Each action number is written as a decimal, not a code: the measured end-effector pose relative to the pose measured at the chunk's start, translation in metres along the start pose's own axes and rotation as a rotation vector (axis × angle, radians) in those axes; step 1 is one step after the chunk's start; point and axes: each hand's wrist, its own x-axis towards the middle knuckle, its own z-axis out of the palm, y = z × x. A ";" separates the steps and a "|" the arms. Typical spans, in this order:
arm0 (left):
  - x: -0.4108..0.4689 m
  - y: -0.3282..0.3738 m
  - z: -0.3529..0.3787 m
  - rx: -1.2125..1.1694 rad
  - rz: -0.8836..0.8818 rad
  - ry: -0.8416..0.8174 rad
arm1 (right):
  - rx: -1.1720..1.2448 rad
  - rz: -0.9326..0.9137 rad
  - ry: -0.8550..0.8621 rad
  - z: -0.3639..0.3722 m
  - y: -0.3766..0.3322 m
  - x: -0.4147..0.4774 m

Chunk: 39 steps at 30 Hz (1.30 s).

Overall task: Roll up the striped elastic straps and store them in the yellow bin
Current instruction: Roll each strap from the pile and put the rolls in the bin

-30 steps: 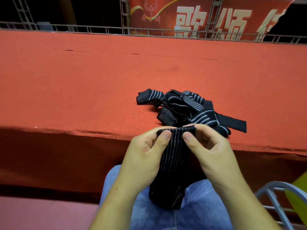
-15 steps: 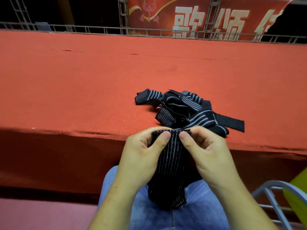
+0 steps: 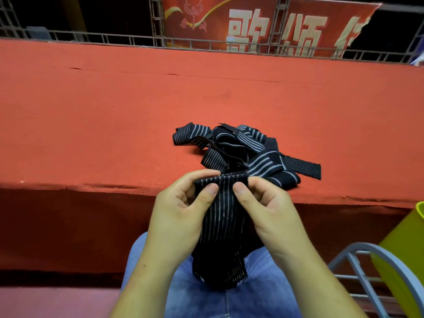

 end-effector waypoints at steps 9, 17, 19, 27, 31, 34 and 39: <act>-0.002 0.005 0.001 -0.031 -0.002 -0.051 | 0.020 0.109 0.000 -0.002 0.004 0.000; -0.003 -0.002 -0.001 -0.016 -0.047 -0.106 | 0.205 0.172 0.004 -0.006 0.007 0.001; -0.003 -0.003 -0.001 -0.012 -0.050 -0.093 | 0.252 0.176 -0.006 -0.006 0.005 0.000; -0.004 0.001 -0.001 -0.052 -0.082 -0.061 | 0.415 0.198 -0.015 -0.007 0.004 0.002; -0.005 0.003 -0.001 -0.048 -0.078 -0.074 | 0.258 0.168 -0.066 -0.004 0.003 -0.002; -0.004 0.002 -0.001 -0.062 -0.070 -0.090 | 0.189 0.137 -0.038 -0.004 0.007 -0.001; -0.002 0.000 -0.003 -0.075 -0.102 -0.098 | 0.123 0.085 -0.025 -0.005 0.004 0.000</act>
